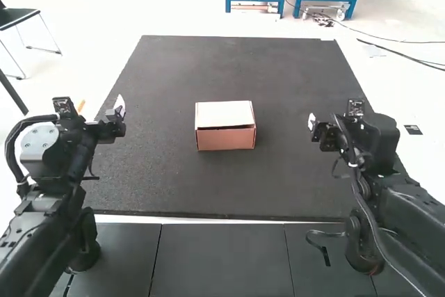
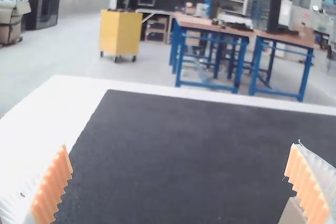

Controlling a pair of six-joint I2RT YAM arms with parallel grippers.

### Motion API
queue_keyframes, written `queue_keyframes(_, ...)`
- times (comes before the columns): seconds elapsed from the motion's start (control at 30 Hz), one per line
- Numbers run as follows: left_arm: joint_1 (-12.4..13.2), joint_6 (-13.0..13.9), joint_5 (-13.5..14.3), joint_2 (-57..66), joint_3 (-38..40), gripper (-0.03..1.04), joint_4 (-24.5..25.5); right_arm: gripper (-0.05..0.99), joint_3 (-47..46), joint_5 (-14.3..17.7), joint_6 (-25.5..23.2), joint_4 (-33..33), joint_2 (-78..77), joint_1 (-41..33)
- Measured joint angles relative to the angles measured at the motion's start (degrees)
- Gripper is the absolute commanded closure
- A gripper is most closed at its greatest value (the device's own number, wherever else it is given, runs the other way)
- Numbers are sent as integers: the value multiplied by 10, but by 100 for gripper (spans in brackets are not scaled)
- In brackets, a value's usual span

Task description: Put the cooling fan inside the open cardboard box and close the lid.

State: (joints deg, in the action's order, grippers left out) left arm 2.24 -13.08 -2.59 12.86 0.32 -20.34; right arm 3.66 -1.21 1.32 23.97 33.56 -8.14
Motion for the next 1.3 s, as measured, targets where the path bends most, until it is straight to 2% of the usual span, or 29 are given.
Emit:
queue_keyframes(0.13, 0, -6, 0, -101, 0, 5, 107, 3, -22, 0, 0, 10, -59, 0)
queue_keyframes(0.23, 0, -14, -3, -121, 0, 5, 121, 3, -32, -1, 0, 2, -114, 0)
queue_keyframes(0.43, 0, -18, -6, -121, 0, 5, 183, 3, -34, -12, 0, -55, -226, 0)
queue_keyframes(0.63, 0, -20, -19, -121, 0, 5, 205, 3, -34, -41, 0, -109, -300, 4)
queue_keyframes(1.03, 0, -20, -22, -121, 0, 5, 206, 3, -34, -98, -9, -142, -323, 53)
queue_keyframes(1.2, 0, -20, -22, -121, 0, 5, 209, 2, -34, -101, -13, -168, -323, 52)
queue_keyframes(1.3, 0, -20, -22, -121, 0, 5, 209, 2, -34, -88, -7, -183, -323, 48)
